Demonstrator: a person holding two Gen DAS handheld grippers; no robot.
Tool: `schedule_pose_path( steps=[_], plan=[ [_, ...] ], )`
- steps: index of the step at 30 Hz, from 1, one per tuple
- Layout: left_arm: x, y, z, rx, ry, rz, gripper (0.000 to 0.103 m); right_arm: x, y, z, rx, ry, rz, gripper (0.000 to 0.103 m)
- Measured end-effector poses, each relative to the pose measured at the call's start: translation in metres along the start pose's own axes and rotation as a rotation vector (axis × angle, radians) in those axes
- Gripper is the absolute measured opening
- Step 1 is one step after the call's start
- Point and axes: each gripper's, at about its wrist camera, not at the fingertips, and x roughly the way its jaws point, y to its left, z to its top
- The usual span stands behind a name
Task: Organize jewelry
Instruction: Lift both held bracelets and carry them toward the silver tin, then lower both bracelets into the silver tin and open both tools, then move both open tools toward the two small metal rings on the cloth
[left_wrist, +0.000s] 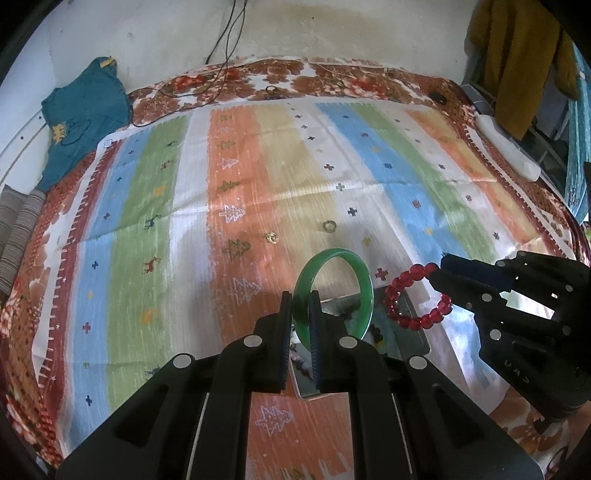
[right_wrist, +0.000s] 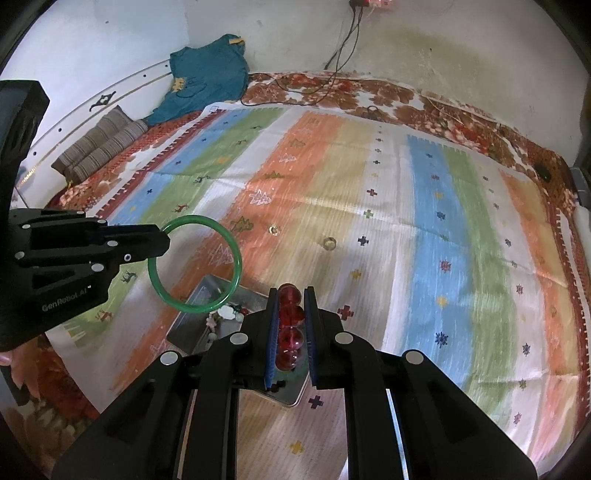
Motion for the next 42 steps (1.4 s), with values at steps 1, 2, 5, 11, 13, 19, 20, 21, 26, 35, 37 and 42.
schedule_pose_path(
  steps=[1, 2, 5, 11, 13, 19, 20, 21, 26, 35, 37, 42],
  plan=[
    [0.000, -0.001, -0.001, 0.001, 0.003, -0.003, 0.008, -0.001, 0.000, -0.001, 0.002, 0.000, 0.001, 0.014],
    [0.001, -0.002, -0.001, 0.003, 0.012, -0.011, 0.009, -0.001, 0.000, -0.001, 0.005, -0.001, 0.000, 0.014],
    [0.007, -0.001, -0.003, -0.005, 0.046, -0.012, 0.017, -0.001, -0.004, -0.001, 0.030, -0.004, -0.001, 0.016],
    [0.005, 0.015, -0.001, -0.061, 0.035, 0.012, 0.030, 0.001, -0.015, 0.000, 0.063, 0.002, -0.014, 0.035],
    [0.008, 0.016, 0.000, -0.062, 0.041, 0.021, 0.034, 0.004, -0.017, 0.001, 0.065, 0.009, -0.018, 0.036],
    [0.019, 0.021, 0.007, -0.056, 0.058, 0.040, 0.044, 0.016, -0.020, 0.008, 0.057, 0.026, -0.024, 0.039],
    [0.022, 0.023, 0.010, -0.055, 0.060, 0.045, 0.045, 0.018, -0.021, 0.010, 0.053, 0.027, -0.028, 0.039],
    [0.023, 0.025, 0.011, -0.054, 0.062, 0.048, 0.046, 0.020, -0.022, 0.011, 0.050, 0.028, -0.037, 0.040],
    [0.036, 0.033, 0.019, -0.039, 0.082, 0.059, 0.047, 0.033, -0.028, 0.018, 0.025, 0.054, -0.044, 0.040],
    [0.051, 0.032, 0.028, -0.027, 0.092, 0.056, 0.052, 0.044, -0.027, 0.030, -0.030, 0.042, -0.033, 0.040],
    [0.057, 0.030, 0.030, -0.001, 0.097, 0.065, 0.052, 0.048, -0.026, 0.033, -0.041, 0.045, -0.010, 0.040],
    [0.072, 0.037, 0.039, 0.019, 0.102, 0.066, 0.052, 0.060, -0.031, 0.037, -0.050, 0.061, 0.015, 0.040]
  ],
)
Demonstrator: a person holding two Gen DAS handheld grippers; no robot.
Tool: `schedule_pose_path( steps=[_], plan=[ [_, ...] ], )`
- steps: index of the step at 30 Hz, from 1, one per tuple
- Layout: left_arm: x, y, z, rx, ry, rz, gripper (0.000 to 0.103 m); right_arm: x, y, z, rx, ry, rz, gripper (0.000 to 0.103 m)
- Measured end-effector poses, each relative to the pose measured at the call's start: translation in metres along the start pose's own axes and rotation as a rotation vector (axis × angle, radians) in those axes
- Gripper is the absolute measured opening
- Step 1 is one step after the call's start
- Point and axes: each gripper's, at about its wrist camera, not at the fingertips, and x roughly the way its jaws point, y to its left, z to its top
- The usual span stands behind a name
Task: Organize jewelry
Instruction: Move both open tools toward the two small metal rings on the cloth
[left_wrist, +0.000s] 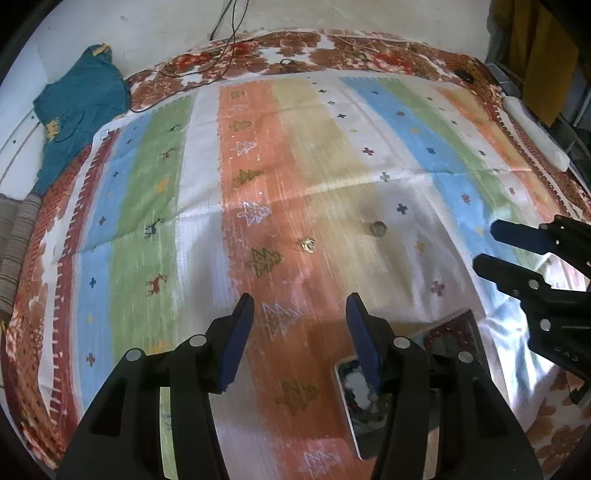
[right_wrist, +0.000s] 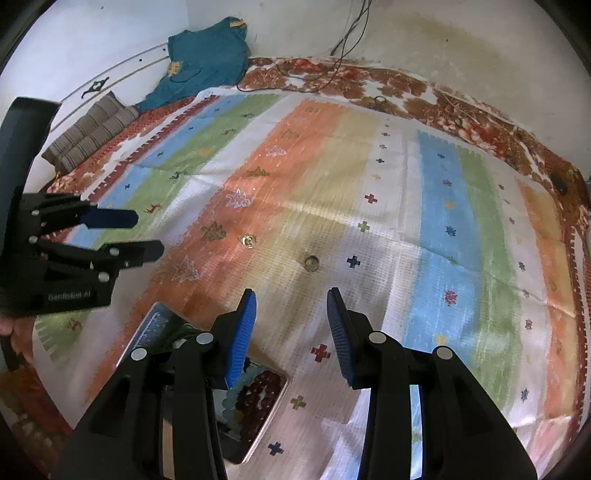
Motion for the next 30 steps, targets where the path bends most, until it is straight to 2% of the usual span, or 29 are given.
schedule_pose_path(
  steps=[3, 10, 18, 30],
  plan=[
    [0.010, 0.006, 0.006, -0.005, 0.012, 0.019, 0.052, 0.008, -0.007, 0.002, 0.019, 0.015, 0.009, 0.040],
    [0.033, 0.010, 0.015, -0.002, 0.042, -0.012, 0.052, 0.028, -0.011, 0.008, 0.007, 0.036, 0.012, 0.040],
    [0.049, 0.012, 0.026, 0.004, 0.070, -0.001, 0.052, 0.047, -0.014, 0.015, -0.001, 0.051, 0.033, 0.040],
    [0.076, 0.020, 0.041, -0.042, 0.111, -0.053, 0.052, 0.068, -0.015, 0.021, -0.020, 0.071, 0.032, 0.040]
  ],
)
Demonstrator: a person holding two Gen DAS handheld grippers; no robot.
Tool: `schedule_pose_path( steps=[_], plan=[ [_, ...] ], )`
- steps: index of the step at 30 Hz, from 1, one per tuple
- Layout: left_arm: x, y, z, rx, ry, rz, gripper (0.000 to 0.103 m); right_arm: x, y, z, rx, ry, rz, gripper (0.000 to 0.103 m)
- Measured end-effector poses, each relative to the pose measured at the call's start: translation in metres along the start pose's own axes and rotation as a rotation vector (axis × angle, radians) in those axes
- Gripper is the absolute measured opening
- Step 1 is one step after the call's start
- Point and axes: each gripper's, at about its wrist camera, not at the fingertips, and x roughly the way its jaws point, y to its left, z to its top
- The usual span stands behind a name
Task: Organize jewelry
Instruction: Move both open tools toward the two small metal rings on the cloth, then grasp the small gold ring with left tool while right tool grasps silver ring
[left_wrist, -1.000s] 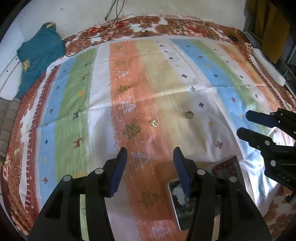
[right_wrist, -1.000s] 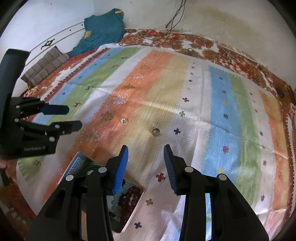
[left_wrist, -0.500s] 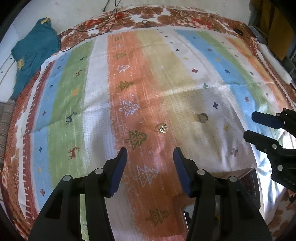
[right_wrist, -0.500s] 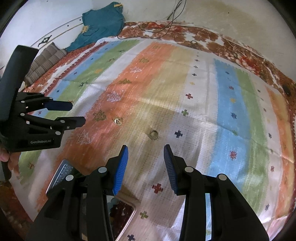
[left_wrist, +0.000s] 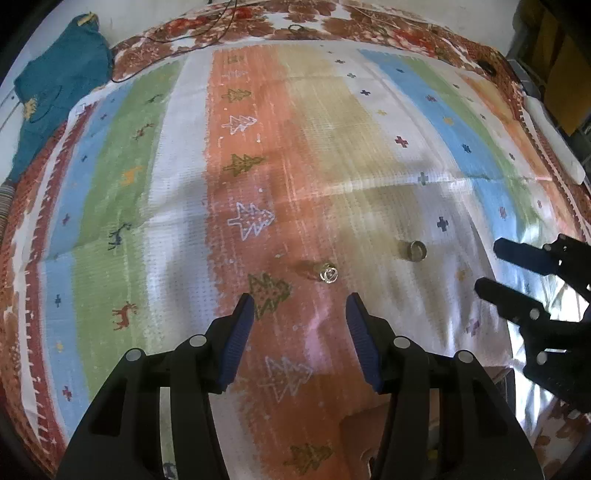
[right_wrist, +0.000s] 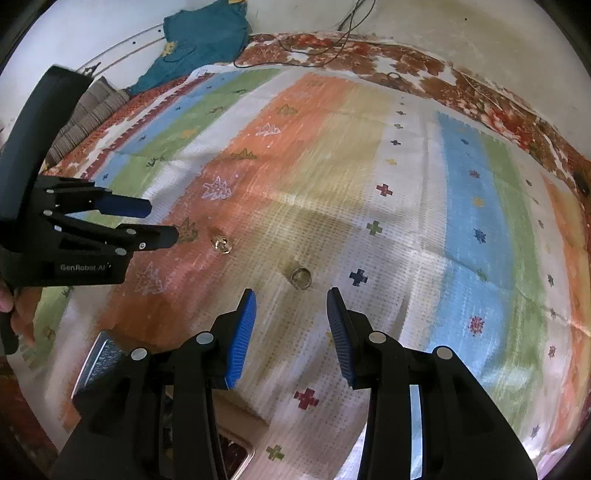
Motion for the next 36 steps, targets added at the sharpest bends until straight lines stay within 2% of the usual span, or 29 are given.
schedule_pose_path(
  steps=[6, 9, 23, 27, 36],
  plan=[
    [0.010, -0.003, 0.007, 0.010, 0.018, -0.009, 0.052, 0.015, -0.005, 0.004, 0.024, 0.024, 0.038, 0.040],
    [0.016, -0.003, 0.009, 0.002, 0.031, -0.025, 0.052, 0.023, -0.006, 0.006, 0.025, 0.035, 0.034, 0.040],
    [0.043, -0.008, 0.020, 0.033, 0.062, -0.012, 0.052, 0.054, -0.011, 0.010, 0.010, 0.069, 0.022, 0.040],
    [0.047, -0.006, 0.025, 0.029, 0.065, -0.019, 0.047, 0.063, -0.012, 0.012, 0.007, 0.079, 0.022, 0.040],
    [0.064, -0.011, 0.027, 0.046, 0.106, -0.037, 0.041, 0.078, -0.006, 0.016, -0.026, 0.101, 0.024, 0.030]
  ],
)
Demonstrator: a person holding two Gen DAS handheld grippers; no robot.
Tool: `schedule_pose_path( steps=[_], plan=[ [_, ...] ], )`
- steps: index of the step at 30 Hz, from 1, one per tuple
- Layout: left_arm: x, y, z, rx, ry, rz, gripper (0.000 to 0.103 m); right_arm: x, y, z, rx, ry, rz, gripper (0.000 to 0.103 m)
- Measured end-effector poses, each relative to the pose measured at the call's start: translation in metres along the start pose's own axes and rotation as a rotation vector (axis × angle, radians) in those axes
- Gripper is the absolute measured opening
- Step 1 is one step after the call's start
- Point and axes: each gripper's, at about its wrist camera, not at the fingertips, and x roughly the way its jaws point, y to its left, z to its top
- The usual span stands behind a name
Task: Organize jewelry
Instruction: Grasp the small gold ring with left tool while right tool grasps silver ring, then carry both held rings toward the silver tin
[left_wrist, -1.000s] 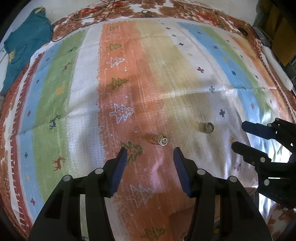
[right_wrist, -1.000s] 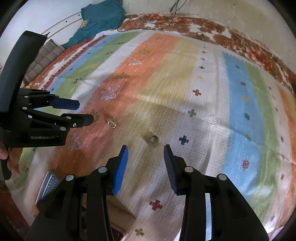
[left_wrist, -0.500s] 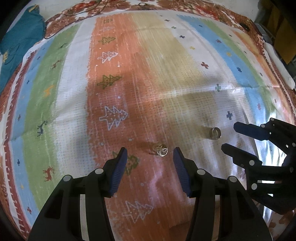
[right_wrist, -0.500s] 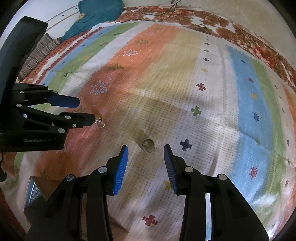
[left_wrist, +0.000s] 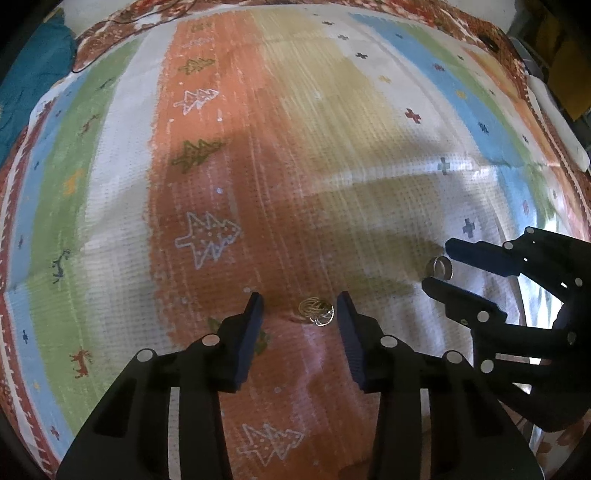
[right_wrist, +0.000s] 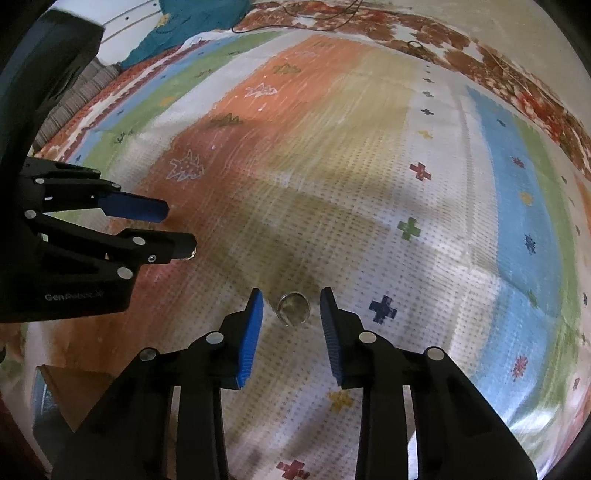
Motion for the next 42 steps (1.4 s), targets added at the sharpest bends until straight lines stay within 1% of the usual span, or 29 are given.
schedule_pose_path(
  steps=[2, 4, 5, 6, 9, 10, 12, 18, 24, 29, 33, 39, 42],
  plan=[
    [0.002, -0.001, 0.001, 0.001, 0.003, 0.002, 0.039, 0.003, 0.002, 0.000, -0.008, 0.004, -0.009, 0.029],
    [0.004, 0.000, 0.001, 0.001, 0.005, 0.004, 0.036, 0.004, 0.001, -0.001, -0.005, 0.005, -0.013, 0.027],
    [0.005, -0.001, 0.000, 0.002, 0.007, 0.007, 0.035, 0.003, 0.000, -0.001, -0.004, 0.005, -0.015, 0.023],
    [0.005, -0.001, 0.000, 0.003, 0.008, 0.009, 0.032, 0.004, -0.001, -0.002, -0.003, 0.007, -0.017, 0.020],
    [0.007, -0.001, 0.000, 0.011, 0.006, 0.016, 0.027, 0.003, -0.002, -0.004, 0.000, 0.010, -0.008, 0.019],
    [0.007, -0.001, -0.001, 0.014, 0.005, 0.023, 0.020, 0.003, -0.002, -0.005, -0.001, 0.011, -0.008, 0.019],
    [0.008, -0.001, -0.002, 0.020, 0.001, 0.054, 0.009, 0.003, -0.001, -0.004, -0.009, 0.013, -0.012, 0.019],
    [0.006, 0.005, -0.001, -0.020, -0.002, 0.018, 0.009, 0.000, -0.003, -0.004, 0.015, 0.012, 0.012, 0.019],
    [-0.003, 0.010, -0.002, -0.020, -0.021, 0.022, 0.009, -0.010, -0.004, -0.005, 0.024, -0.005, -0.001, 0.019],
    [-0.017, 0.011, -0.011, -0.018, -0.038, 0.020, 0.010, -0.023, -0.006, -0.006, 0.044, -0.018, -0.011, 0.019],
    [-0.031, 0.008, -0.018, -0.011, -0.058, 0.025, 0.010, -0.040, 0.000, -0.008, 0.030, -0.041, -0.023, 0.019],
    [-0.048, -0.012, -0.027, 0.043, -0.092, 0.050, 0.010, -0.059, 0.010, -0.011, 0.025, -0.065, -0.020, 0.019],
    [-0.061, -0.020, -0.031, 0.056, -0.116, 0.043, 0.010, -0.068, 0.016, -0.013, 0.035, -0.072, -0.025, 0.019]
  ],
)
